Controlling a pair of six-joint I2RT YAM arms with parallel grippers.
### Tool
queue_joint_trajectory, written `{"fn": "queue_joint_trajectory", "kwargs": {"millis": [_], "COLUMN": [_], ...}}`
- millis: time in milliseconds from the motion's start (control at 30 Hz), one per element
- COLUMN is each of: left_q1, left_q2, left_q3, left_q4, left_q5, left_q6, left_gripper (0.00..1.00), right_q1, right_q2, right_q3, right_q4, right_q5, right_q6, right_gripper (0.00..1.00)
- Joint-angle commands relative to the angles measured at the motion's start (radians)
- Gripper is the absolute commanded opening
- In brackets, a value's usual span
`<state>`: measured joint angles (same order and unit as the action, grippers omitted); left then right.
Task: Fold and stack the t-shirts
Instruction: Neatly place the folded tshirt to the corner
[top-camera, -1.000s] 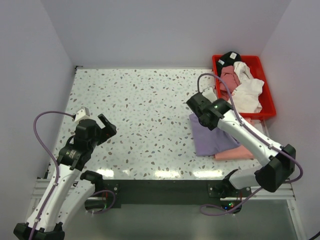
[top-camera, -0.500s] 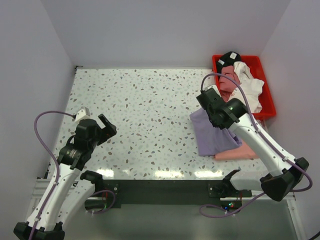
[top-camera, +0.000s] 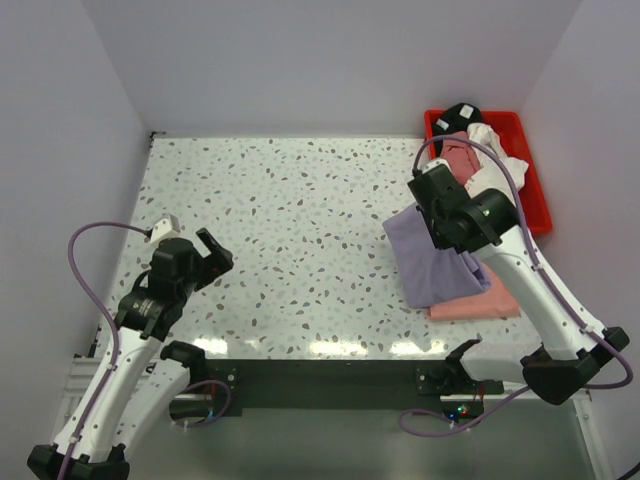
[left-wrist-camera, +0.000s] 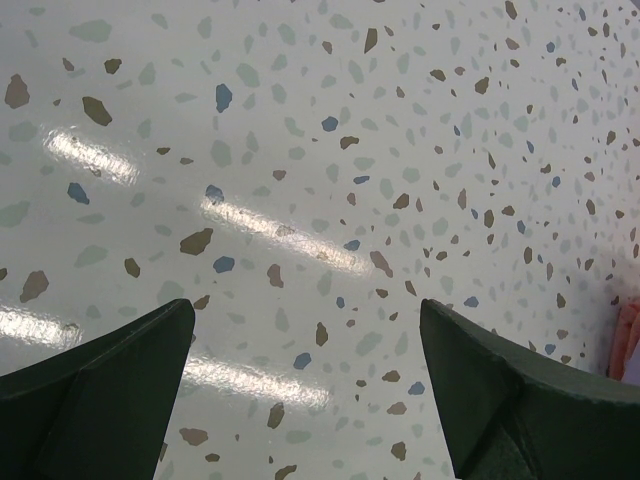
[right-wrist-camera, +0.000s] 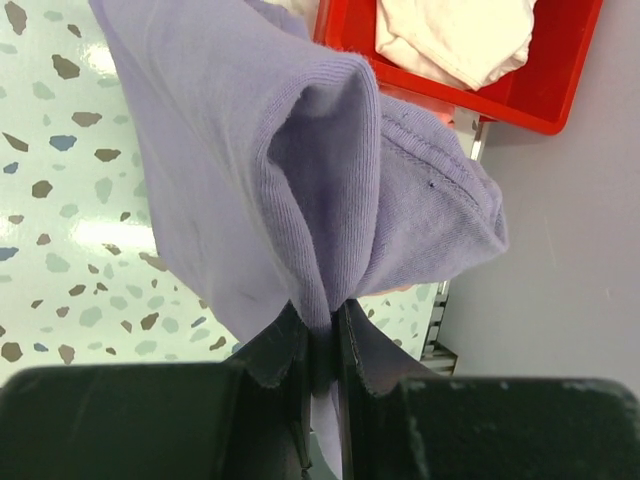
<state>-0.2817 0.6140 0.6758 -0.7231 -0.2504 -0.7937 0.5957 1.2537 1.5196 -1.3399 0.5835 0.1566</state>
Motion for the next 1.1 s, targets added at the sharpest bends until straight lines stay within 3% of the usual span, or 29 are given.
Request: {"fn": "queue_joint_trajectory", "kwargs": {"millis": [0, 500, 1067], "left_q1": [0.009, 0.013, 0.027], "left_q2": [-0.007, 0.012, 0.02], "left_q3": [-0.002, -0.004, -0.001], "left_q4": [0.024, 0.027, 0.031], "left_q5": [-0.018, -0.006, 0.005], "left_q6": [-0.009, -0.001, 0.007], "left_gripper": [1.0, 1.0, 1.0], "right_q1": [-0.007, -0.043, -0.189], "right_q2": [-0.025, -0.03, 0.095], "right_q3": [0.082, 0.113, 0.054], "right_q4": [-0.096, -0.12, -0.074], "right_q5": [0.03, 0.002, -0.008], "right_q6": [0.003, -0.037, -0.092], "right_gripper": [0.0, 0.0, 0.0]}}
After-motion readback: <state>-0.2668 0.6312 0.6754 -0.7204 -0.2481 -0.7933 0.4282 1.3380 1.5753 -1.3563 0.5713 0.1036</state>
